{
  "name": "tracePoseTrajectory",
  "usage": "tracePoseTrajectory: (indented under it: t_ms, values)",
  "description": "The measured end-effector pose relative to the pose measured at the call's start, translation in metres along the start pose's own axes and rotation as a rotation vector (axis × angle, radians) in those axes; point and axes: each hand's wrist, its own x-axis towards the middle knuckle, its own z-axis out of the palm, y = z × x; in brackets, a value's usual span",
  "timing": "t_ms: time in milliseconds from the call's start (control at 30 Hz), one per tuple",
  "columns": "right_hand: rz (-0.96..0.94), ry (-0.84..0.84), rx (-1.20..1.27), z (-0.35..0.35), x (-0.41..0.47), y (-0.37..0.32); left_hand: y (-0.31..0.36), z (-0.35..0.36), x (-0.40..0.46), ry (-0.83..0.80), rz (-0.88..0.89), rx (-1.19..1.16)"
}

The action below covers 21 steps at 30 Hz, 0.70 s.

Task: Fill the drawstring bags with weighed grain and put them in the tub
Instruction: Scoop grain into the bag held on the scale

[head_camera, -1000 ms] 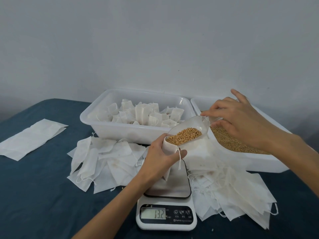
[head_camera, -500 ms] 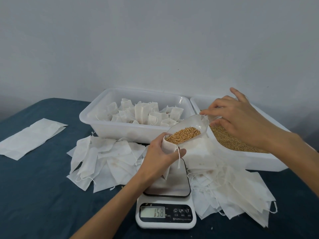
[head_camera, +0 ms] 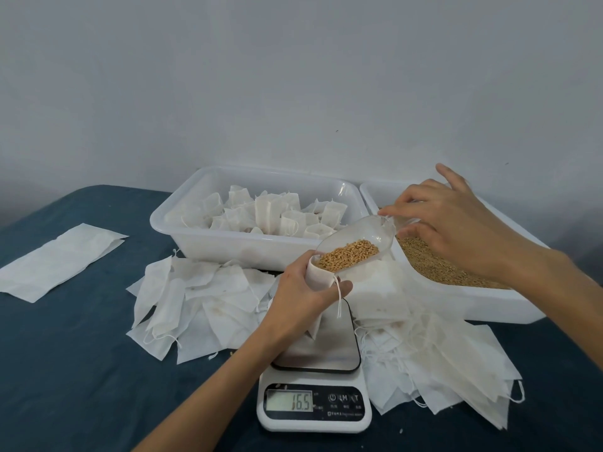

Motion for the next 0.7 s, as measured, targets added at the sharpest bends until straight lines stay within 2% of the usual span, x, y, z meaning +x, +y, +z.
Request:
tracePoseTrajectory:
  t_ms: [467, 700]
  values:
    - [0.010, -0.007, 0.006, -0.0016, 0.0005, -0.0020, -0.0017, -0.0008, 0.0006, 0.004, -0.006, 0.006]
    - [0.017, -0.023, 0.004, -0.0013, 0.0003, -0.0032, -0.0012, -0.0028, 0.0027, 0.036, -0.077, -0.046]
